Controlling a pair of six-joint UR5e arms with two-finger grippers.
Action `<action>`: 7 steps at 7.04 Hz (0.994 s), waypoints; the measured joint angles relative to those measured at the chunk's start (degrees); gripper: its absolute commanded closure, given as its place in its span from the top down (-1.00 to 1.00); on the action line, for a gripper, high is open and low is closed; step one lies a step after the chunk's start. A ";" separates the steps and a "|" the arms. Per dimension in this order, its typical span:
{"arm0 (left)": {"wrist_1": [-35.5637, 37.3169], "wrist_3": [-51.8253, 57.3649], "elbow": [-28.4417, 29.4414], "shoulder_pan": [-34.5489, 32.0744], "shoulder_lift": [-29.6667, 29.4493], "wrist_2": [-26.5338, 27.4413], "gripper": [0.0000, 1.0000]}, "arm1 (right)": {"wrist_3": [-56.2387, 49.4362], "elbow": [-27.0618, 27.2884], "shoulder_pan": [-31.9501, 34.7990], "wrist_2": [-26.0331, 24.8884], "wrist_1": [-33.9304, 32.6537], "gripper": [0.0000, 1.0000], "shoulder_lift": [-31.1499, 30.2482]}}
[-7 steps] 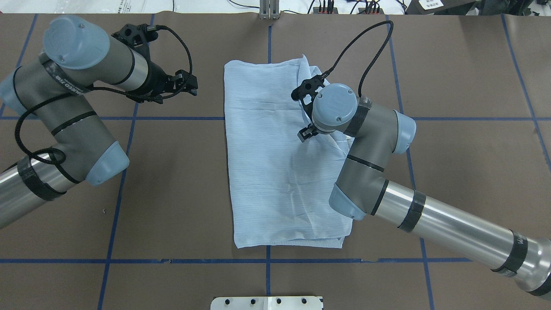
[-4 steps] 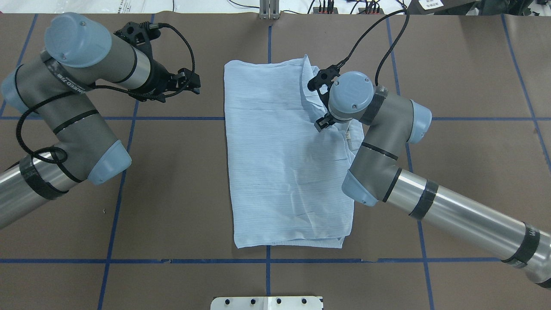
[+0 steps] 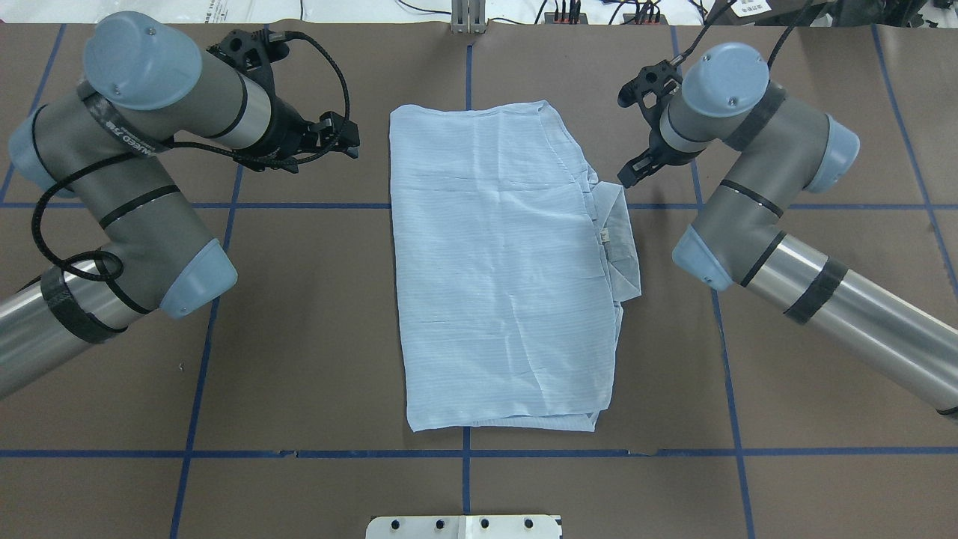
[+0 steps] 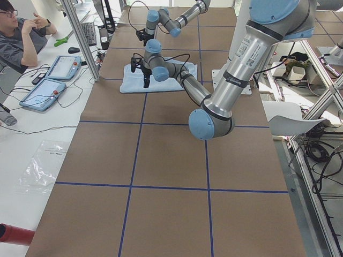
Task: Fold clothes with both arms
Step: 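Lift the right gripper off the shirt while the left gripper moves toward the near edge, then lower the left gripper to the near corner and the right gripper to the side edge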
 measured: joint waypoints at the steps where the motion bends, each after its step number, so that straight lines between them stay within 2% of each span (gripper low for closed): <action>1: 0.12 -1.14 -1.42 0.16 -0.13 -1.93 1.00 | 0.30 1.71 0.88 2.69 -0.12 1.00 -0.81; 2: 0.19 -4.74 -3.75 1.75 0.42 -3.46 1.00 | 1.16 4.98 1.23 4.65 -0.46 1.00 -2.97; 3: 0.33 -10.06 -6.98 5.94 1.71 -2.30 0.99 | 2.96 9.05 1.35 7.09 -0.63 1.00 -6.14; 5: 4.16 -20.15 -13.49 17.15 3.89 4.89 0.96 | 10.26 16.76 1.22 12.19 -0.64 1.00 -12.35; 7: 7.27 -27.55 -14.72 27.23 4.56 11.64 0.92 | 20.71 24.26 -0.96 14.49 -0.56 1.00 -17.01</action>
